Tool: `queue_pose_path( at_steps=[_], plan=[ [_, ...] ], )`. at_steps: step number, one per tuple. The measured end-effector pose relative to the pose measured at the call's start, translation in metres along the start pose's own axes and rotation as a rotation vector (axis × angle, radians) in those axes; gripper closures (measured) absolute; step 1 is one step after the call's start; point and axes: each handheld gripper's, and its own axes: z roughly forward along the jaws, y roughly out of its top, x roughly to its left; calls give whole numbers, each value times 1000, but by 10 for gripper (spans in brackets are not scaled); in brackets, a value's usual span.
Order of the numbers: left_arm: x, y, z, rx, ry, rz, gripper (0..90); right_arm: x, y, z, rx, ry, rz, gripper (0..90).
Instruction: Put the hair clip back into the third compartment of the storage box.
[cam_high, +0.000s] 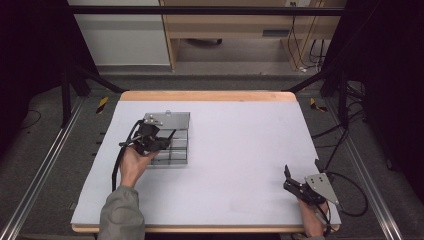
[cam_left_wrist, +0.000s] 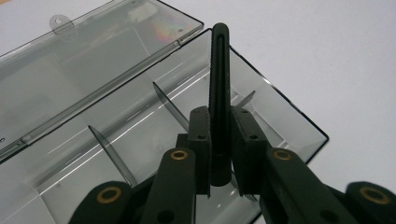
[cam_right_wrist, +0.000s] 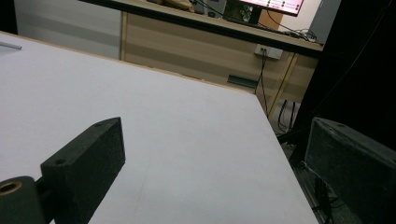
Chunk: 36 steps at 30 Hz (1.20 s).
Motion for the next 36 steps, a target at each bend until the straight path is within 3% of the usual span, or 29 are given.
queue_pose_path(
  at_steps=[6,8,14,27,36],
  plan=[
    [-1,5,8,-1,4,-7,786,0,0,0,0,1,0,51],
    [-3,9,11,21,19,17,786,0,0,0,1,2,1,51],
    [-6,15,22,47,41,22,785,0,0,0,0,2,3,51],
    [-3,14,41,3,40,-16,785,0,0,0,0,3,4,51],
    [1,14,49,27,57,-25,785,0,0,0,1,2,1,51]
  ],
)
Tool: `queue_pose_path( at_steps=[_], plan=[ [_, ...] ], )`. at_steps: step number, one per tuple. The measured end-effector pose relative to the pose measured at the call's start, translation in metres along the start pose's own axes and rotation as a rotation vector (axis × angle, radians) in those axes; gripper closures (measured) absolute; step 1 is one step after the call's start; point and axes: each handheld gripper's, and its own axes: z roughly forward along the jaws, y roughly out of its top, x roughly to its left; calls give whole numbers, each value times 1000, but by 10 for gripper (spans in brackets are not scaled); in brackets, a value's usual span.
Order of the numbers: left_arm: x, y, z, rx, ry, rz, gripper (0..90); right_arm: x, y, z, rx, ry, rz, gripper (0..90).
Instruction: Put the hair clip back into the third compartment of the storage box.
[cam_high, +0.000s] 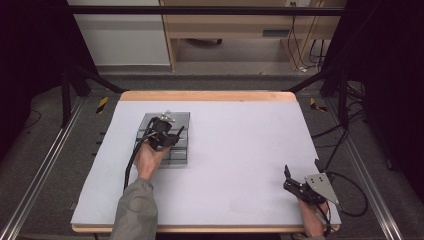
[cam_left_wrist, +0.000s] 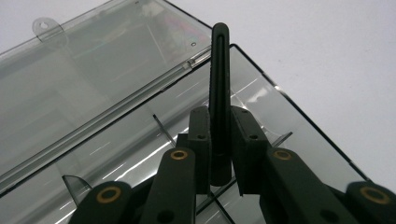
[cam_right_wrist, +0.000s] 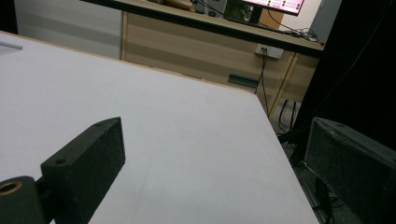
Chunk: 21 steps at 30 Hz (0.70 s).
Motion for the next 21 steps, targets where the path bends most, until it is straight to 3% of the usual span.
queue_pose_path(
  at_steps=[14,21],
  plan=[
    [-6,2,12,81,36,43,785,0,0,0,0,0,3,52],
    [-5,3,12,97,23,59,785,0,0,0,0,0,1,52]
  ],
)
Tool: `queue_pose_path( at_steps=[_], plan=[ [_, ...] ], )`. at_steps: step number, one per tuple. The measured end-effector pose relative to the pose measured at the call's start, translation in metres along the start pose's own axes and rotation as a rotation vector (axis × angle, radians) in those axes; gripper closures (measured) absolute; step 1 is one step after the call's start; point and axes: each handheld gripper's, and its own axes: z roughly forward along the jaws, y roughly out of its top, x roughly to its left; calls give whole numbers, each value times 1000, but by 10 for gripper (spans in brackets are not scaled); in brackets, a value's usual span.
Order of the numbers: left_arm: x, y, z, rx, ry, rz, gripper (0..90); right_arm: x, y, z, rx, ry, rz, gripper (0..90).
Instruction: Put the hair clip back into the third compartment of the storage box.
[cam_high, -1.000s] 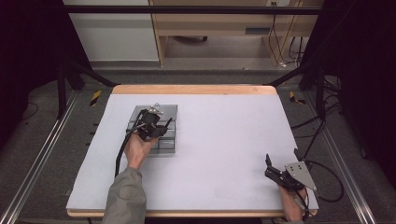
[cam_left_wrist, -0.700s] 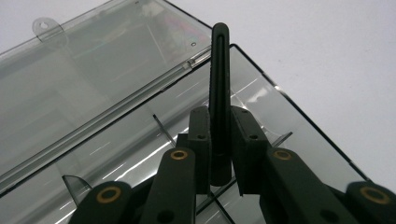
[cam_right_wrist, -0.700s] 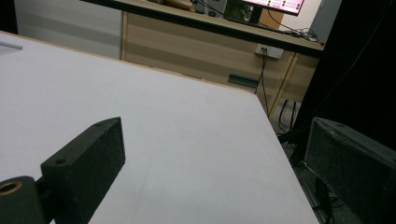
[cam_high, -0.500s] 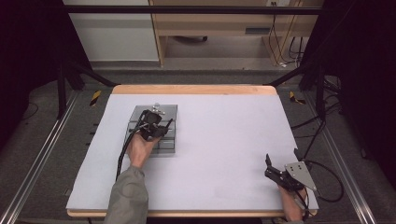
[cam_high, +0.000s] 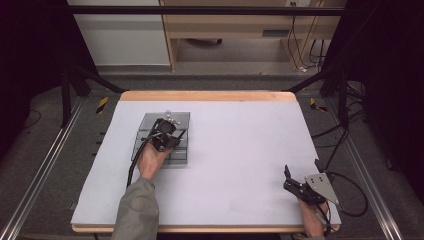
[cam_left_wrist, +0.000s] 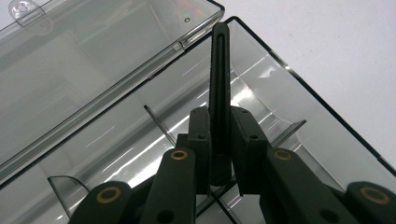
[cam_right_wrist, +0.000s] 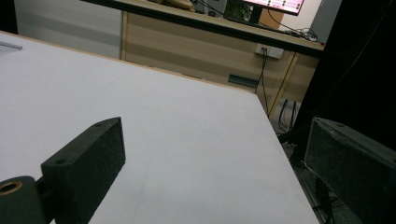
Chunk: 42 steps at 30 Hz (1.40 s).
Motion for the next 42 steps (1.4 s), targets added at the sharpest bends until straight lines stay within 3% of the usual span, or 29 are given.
queue_pose_path(
  at_steps=[9,13,25,42],
  plan=[
    [1,2,1,26,-19,60,784,0,0,0,1,1,3,53],
    [-3,7,3,68,6,99,784,0,0,0,3,0,0,53],
    [1,8,4,76,-20,82,783,0,0,0,5,0,0,53],
    [-1,9,2,62,1,71,704,0,0,0,7,-2,-5,53]
  ],
)
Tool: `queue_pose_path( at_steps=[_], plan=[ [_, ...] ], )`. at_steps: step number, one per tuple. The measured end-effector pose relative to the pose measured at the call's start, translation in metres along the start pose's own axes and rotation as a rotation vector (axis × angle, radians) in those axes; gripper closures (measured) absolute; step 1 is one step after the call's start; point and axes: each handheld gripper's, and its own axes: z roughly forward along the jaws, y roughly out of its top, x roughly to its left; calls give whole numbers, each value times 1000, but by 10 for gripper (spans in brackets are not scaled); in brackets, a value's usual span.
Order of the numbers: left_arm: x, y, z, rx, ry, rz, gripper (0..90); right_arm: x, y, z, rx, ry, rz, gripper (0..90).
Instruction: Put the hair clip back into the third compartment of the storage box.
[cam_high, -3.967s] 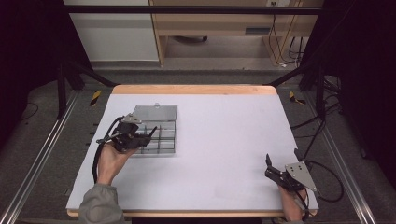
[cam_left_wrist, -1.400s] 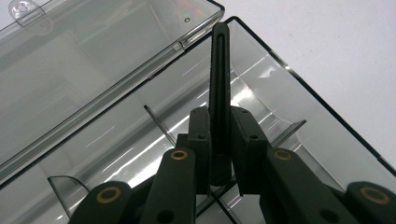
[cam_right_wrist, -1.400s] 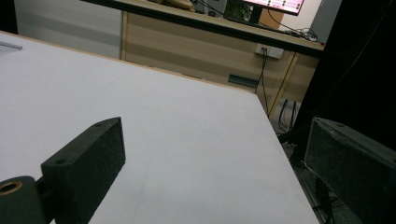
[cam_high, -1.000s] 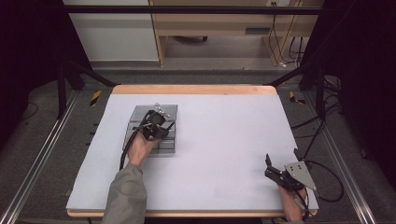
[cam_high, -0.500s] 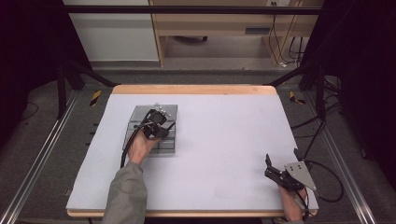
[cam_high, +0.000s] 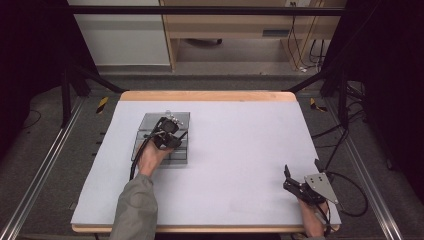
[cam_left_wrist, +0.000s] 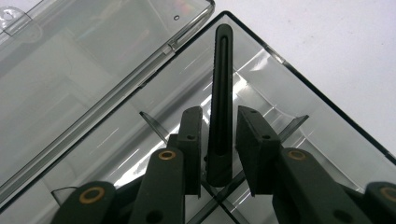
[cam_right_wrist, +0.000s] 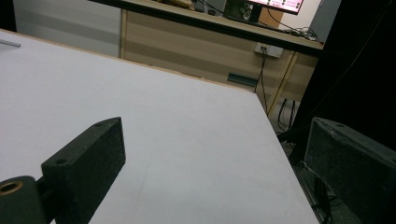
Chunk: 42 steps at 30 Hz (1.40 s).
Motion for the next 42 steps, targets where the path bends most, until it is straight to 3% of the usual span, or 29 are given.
queue_pose_path(
  at_steps=[8,20,35,42],
  plan=[
    [2,-1,-8,-35,4,-5,686,0,0,0,2,-1,-3,53],
    [3,-6,-34,-100,15,-8,662,1,0,0,2,-3,-8,53],
    [12,-38,-67,-219,19,-78,532,1,0,0,4,-9,-10,53],
    [14,-60,-79,-263,45,-110,466,1,0,0,2,-9,-7,53]
  ],
)
